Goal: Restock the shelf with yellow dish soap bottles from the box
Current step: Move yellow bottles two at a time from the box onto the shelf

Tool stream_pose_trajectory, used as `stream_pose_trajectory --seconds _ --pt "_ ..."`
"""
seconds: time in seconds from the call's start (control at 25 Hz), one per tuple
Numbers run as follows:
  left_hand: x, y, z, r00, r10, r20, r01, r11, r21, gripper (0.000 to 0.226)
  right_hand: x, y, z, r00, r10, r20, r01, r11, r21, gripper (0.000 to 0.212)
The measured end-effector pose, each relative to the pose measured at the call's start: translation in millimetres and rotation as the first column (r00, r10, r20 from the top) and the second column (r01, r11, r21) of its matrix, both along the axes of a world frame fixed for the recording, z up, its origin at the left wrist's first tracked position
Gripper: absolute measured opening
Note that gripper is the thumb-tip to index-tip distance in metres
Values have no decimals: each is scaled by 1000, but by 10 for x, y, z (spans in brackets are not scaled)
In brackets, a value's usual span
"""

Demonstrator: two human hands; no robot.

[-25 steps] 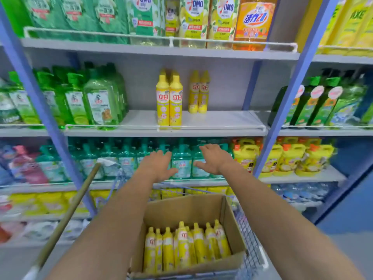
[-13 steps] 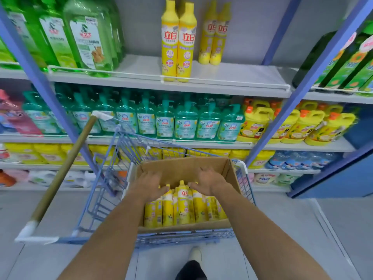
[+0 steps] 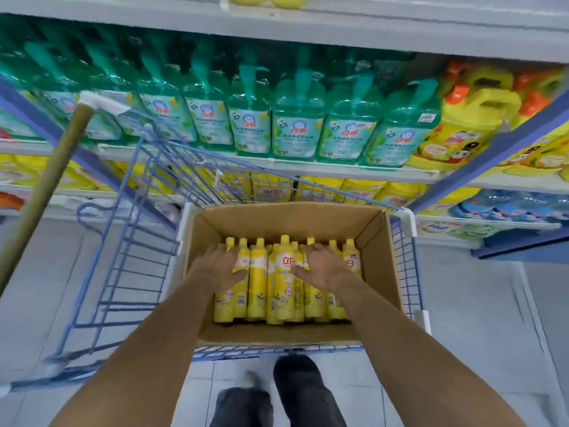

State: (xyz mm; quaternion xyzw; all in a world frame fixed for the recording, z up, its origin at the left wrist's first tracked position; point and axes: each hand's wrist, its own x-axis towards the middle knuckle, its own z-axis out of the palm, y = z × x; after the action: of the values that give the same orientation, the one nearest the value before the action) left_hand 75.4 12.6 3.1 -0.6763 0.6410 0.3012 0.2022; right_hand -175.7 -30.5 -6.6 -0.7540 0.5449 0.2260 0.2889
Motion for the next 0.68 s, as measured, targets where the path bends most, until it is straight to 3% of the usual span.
stream_pose_trajectory --seconds 0.2,0.36,0.52,0.68 --pt "65 -243 -637 996 89 -25 -88 995 51 74 153 -231 -686 1000 -21 8 21 998 62 76" --pt "176 -350 -1237 969 232 -86 -225 971 82 74 405 -326 -1266 985 -164 54 159 983 86 72" --pt "146 -443 -1548 976 219 -15 -219 976 -6 70 619 -393 -1631 952 -299 68 296 954 49 73" --pt "191 -517 -1646 972 237 5 -236 969 -68 50 712 -399 -1751 905 -416 86 420 906 -41 67"
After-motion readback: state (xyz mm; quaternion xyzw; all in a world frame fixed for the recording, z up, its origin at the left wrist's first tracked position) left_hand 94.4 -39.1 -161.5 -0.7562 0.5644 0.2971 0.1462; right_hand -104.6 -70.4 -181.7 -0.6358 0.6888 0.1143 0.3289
